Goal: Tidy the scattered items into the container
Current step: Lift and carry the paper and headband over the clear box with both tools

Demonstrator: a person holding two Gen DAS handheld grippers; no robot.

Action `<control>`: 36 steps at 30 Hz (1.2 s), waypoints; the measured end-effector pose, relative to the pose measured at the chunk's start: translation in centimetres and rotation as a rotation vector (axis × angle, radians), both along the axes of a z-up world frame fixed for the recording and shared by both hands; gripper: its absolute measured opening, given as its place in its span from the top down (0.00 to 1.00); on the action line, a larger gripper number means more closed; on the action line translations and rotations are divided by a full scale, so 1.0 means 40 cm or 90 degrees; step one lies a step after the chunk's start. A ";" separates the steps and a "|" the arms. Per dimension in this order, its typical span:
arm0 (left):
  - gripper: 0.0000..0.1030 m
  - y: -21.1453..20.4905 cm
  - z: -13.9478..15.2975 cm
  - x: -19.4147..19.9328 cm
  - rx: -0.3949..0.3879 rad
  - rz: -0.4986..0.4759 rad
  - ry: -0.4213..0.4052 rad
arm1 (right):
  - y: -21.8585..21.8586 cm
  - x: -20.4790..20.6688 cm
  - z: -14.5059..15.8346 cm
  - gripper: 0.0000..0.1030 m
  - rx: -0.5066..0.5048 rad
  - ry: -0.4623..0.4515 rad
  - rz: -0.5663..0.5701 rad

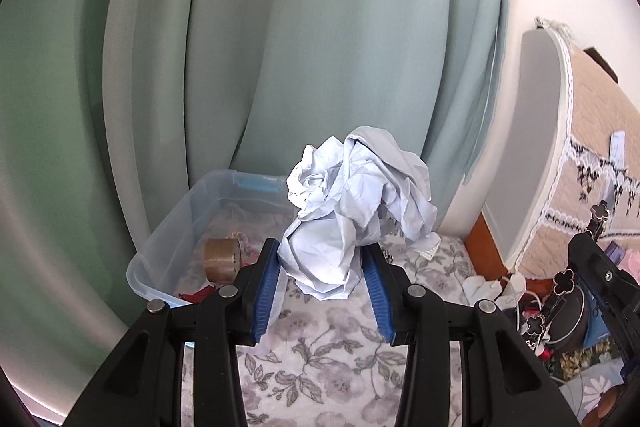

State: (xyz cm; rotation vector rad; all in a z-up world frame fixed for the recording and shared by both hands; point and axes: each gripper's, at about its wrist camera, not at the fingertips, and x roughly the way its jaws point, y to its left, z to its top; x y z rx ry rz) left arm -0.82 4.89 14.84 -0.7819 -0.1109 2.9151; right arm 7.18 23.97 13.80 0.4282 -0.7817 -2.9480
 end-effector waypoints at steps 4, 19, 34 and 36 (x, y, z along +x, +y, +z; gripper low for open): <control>0.58 -0.034 0.064 -0.009 0.055 0.016 0.022 | -0.024 -0.022 0.062 0.86 -0.012 0.031 -0.001; 0.58 -0.191 0.048 0.023 0.109 0.119 0.043 | -0.207 -0.057 0.100 0.86 0.024 0.075 0.071; 0.58 -0.258 -0.069 -0.063 0.138 0.134 -0.023 | -0.366 -0.209 -0.012 0.86 0.075 -0.020 0.145; 0.58 -0.273 -0.087 -0.081 0.145 0.141 -0.034 | -0.380 -0.226 -0.026 0.86 0.080 -0.034 0.150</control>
